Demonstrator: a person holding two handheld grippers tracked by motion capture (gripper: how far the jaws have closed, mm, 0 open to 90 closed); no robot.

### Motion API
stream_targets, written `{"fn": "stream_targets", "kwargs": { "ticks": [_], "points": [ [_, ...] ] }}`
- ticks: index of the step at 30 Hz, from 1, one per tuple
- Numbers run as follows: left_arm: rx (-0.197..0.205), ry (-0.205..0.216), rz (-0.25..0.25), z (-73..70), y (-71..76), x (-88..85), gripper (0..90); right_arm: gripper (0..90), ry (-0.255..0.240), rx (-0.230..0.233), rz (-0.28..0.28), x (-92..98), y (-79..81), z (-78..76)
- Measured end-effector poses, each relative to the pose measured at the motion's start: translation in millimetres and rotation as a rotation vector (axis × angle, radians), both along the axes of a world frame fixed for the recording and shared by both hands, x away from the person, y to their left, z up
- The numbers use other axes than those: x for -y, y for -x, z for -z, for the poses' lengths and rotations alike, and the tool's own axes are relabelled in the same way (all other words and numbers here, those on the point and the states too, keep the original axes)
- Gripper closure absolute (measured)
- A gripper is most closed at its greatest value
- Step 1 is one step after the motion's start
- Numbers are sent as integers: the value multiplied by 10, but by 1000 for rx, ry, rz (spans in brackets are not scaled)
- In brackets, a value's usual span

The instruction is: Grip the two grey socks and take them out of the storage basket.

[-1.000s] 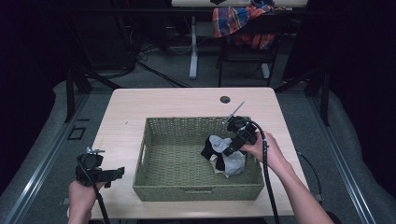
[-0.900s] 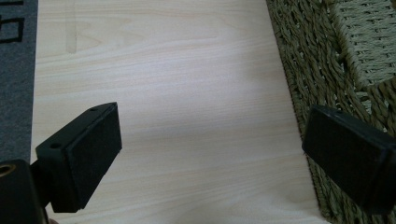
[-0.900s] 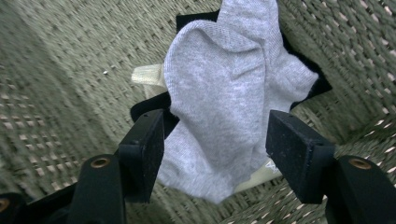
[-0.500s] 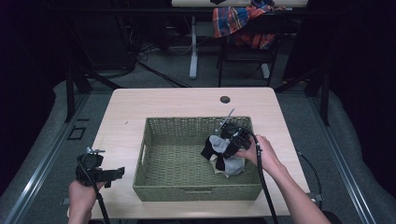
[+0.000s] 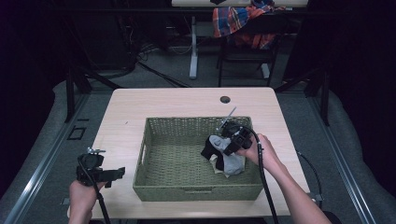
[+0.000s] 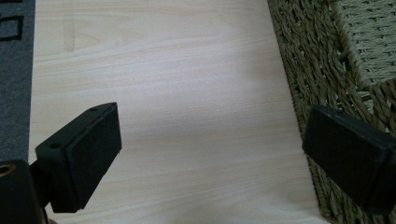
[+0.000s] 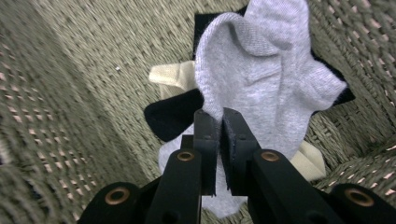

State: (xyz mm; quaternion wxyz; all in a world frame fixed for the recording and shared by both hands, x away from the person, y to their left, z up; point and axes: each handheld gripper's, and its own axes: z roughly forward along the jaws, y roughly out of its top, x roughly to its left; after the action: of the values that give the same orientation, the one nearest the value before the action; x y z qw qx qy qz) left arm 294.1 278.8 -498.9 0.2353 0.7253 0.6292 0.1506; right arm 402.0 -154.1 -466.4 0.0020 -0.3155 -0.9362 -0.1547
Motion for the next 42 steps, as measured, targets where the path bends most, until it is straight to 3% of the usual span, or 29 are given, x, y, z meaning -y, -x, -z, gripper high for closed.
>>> {"fn": "stream_targets", "kwargs": {
  "ticks": [13,18,24,25,42],
  "points": [
    [-2,-2,4,1,-2,15,48,855,-104,29,38,154,41,-320],
    [0,-4,4,-1,-1,15,47,856,-99,39,26,170,52,-399],
    [0,-4,6,1,-3,20,47,856,-125,56,48,205,66,-483],
    [0,-4,6,2,-3,20,48,856,-150,59,62,219,73,-505],
    [-3,-7,8,6,-6,30,48,856,-183,97,89,328,92,-711]
  ]
}}
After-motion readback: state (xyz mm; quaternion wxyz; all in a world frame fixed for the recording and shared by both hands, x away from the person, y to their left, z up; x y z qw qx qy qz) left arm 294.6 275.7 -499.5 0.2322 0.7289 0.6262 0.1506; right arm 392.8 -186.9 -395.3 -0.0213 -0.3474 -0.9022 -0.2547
